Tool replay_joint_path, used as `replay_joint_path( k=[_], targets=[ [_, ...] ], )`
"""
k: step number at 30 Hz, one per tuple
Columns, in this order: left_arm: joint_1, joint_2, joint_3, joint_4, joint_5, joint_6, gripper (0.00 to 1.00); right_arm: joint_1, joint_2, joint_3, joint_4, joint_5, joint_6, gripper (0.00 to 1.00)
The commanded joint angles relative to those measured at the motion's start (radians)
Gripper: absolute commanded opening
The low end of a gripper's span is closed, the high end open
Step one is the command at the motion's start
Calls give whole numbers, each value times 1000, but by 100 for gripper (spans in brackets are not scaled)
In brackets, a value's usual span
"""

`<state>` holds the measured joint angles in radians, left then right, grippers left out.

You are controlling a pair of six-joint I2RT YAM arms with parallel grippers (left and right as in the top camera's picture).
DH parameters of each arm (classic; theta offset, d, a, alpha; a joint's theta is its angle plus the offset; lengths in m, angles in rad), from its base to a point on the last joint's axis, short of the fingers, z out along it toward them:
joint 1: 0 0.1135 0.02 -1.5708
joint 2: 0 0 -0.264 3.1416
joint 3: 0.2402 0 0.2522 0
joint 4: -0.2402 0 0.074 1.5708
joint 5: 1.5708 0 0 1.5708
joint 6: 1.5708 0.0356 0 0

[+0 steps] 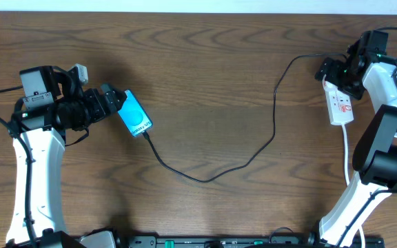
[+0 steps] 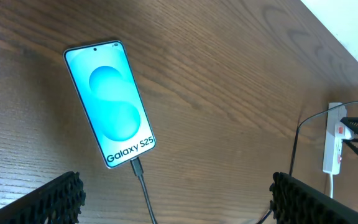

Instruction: Plug charger to phone and switch on socket

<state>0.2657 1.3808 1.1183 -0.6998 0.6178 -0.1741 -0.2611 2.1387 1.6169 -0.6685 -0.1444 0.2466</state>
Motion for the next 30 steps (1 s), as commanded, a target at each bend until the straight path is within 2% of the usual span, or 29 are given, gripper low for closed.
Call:
replay_joint_path(
  k=[1,13,19,30],
  targets=[
    [4,3,-8,-4,-13,24,95,69,40,-52,43,-185,1,99],
    [4,3,-8,-4,-13,24,95,77,40,-92,78,-212,10,99],
    [4,3,-8,-4,-13,24,95,69,26,-74,63,-163,6,99],
    [4,3,-8,9,-13,24,95,51,-168,-35,-57,-7,-28,99]
  ],
)
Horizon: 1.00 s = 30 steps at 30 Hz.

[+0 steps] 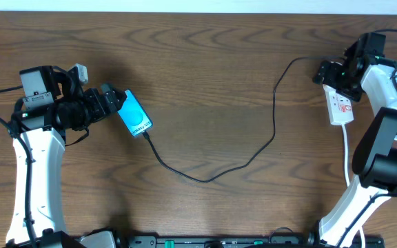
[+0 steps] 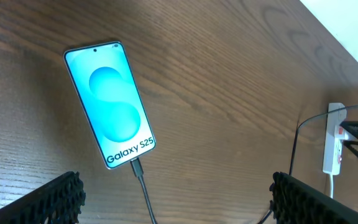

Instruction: Plug charger to phone and switch on socket

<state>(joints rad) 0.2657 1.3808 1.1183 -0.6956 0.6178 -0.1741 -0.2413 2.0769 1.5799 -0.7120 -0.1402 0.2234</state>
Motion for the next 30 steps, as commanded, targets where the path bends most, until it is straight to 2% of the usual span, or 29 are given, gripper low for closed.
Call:
replay_joint_path(
  k=[1,15,30],
  targets=[
    [4,3,-8,5,-13,24,95,32,-139,2,-28,1,-14,99],
    [4,3,-8,4,-13,24,95,32,-526,2,-231,90,-23,99],
    [4,3,-8,4,-13,24,95,32,-565,0,-269,89,-23,99]
  ],
)
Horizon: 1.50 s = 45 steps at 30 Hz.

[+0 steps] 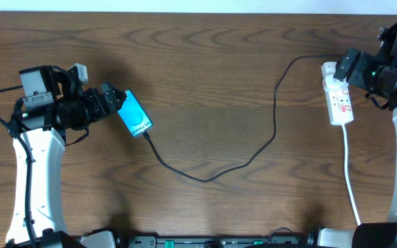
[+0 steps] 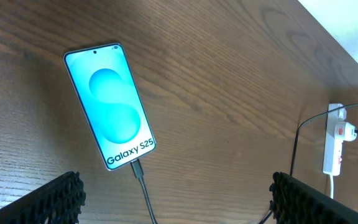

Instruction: Plug charger to phone and switch on socket

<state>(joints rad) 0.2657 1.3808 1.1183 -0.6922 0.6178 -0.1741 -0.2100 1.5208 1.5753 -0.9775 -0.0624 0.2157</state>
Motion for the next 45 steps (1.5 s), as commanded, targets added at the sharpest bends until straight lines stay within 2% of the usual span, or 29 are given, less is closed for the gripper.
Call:
replay_joint_path(
  k=[1,27,31,35,41,45],
  targets=[
    [4,3,-8,0,-13,24,95,0,-9,5,-3,11,-15,99],
    [4,-2,-8,-10,-14,24,95,0,-9,5,-3,11,-15,99],
    [-3,-53,-10,-75,-112,24,95,0,-9,5,-3,11,-15,99],
    [-50,-144,-38,-74,-232,24,95,0,-9,5,-3,11,-15,99],
    [-188,-372,-159,-3,-437,24,95,0,-9,5,-3,11,-15,99],
    [-252,-535,-253,58,-484,25,95,0,-9,5,-3,11,-15,99]
  ],
)
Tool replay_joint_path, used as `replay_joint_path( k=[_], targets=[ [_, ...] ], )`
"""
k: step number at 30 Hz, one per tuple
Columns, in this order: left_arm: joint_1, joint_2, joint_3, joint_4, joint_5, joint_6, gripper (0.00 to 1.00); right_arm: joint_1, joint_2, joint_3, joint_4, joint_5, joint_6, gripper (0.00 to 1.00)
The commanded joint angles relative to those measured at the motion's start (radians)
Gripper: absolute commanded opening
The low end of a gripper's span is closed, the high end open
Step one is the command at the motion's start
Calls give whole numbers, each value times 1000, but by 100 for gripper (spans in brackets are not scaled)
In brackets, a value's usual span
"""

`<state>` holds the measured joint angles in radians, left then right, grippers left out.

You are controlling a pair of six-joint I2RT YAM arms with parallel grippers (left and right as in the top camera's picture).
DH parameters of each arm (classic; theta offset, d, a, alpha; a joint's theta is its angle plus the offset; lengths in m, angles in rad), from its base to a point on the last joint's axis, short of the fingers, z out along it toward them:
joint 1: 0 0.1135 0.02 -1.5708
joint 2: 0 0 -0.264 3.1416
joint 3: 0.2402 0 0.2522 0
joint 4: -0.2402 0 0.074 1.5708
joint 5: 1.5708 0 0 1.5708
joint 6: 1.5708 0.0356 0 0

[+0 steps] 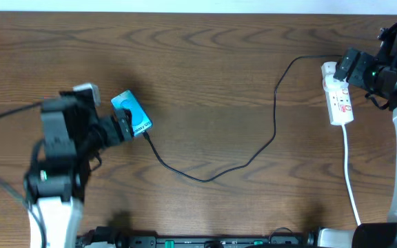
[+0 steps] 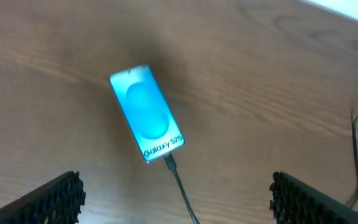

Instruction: Plug charger to phone and switch on socket

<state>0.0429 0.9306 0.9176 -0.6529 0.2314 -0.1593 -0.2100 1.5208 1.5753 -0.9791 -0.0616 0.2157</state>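
Observation:
The phone (image 1: 131, 114) lies flat on the table with its blue screen up, and also shows in the left wrist view (image 2: 148, 114). A black charger cable (image 1: 205, 178) is plugged into its lower end (image 2: 169, 163). The cable runs right and up to a plug at the top of the white power strip (image 1: 338, 96). My left gripper (image 1: 119, 126) hovers at the phone's near-left edge, open wide with nothing between its fingers (image 2: 48, 199). My right gripper (image 1: 353, 63) sits just right of the strip's top end, apart from it.
The dark wooden table (image 1: 212, 62) carries only the phone, cable and strip. The strip's white lead (image 1: 350, 172) runs down toward the front edge at right. A pale wall borders the table's far edge.
My left arm has shifted right and toward the front, and the phone looks smaller and blurred in the wrist view. The phone, cable, strip and right arm are where they were.
My right gripper was over the strip's top end at the first two moments while my left gripper stayed open beside the plugged-in phone. Then the right gripper stood clear to the strip's right. Now the left arm has moved.

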Motion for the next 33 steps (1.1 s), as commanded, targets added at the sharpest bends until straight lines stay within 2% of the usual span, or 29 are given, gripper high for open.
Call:
replay_joint_path(
  k=[1,6,19,29,33],
  targets=[
    [-36,-126,-77,37,-98,10,95,0,-9,5,-2,11,-15,99],
    [-40,-348,-233,194,-98,10,95,0,-9,5,-2,11,-15,99],
    [-34,-723,-558,676,-94,10,95,0,-9,5,-2,11,-15,99],
    [-4,-917,-694,723,-94,10,95,0,-9,5,-2,11,-15,99],
    [-4,-929,-725,725,-94,9,95,0,-9,5,-2,11,-15,99]
  ],
)
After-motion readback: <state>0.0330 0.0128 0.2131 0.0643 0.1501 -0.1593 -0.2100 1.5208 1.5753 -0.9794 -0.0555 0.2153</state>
